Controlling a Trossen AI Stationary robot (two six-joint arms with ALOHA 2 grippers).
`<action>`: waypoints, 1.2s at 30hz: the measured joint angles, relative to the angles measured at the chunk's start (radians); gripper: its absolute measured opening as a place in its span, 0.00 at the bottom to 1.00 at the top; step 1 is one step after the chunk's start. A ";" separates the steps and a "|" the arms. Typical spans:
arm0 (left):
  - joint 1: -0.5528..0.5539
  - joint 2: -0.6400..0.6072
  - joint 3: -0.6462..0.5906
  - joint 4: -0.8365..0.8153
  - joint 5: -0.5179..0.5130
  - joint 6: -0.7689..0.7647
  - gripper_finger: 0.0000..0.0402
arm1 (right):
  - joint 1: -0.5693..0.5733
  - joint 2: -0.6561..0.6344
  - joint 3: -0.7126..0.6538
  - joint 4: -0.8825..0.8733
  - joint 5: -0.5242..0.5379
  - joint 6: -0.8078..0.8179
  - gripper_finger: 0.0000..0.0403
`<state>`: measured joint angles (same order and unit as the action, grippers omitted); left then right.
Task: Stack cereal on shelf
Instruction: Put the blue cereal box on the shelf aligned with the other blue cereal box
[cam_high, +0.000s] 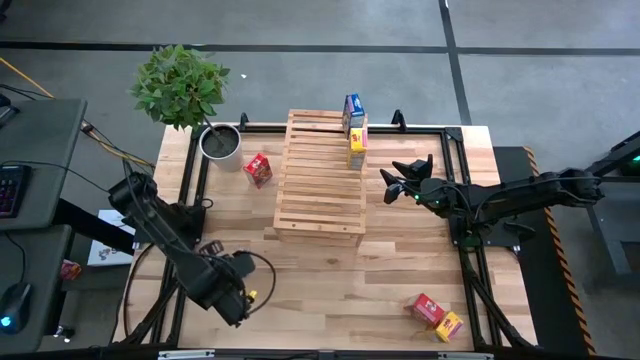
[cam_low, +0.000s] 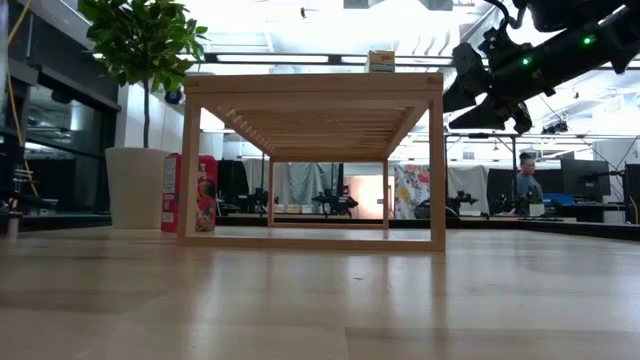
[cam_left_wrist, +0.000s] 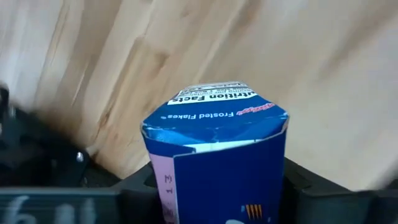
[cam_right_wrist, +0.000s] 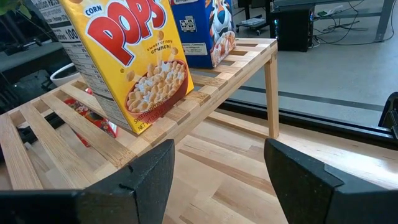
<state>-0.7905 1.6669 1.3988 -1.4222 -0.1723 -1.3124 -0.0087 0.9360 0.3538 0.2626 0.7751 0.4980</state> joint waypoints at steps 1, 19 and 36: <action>0.002 0.000 0.049 -0.019 -0.016 0.031 0.37 | 0.000 0.000 0.000 0.000 0.000 0.000 0.60; 0.450 0.000 0.626 -0.100 -0.591 1.075 0.38 | 0.000 0.000 0.000 0.000 0.000 0.000 0.60; 1.291 0.101 0.626 0.423 0.035 1.532 0.39 | 0.000 0.000 0.000 -0.003 0.001 -0.006 0.60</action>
<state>0.5003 1.7680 2.0247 -0.9996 -0.1374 0.2197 -0.0090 0.9360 0.3538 0.2592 0.7757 0.4921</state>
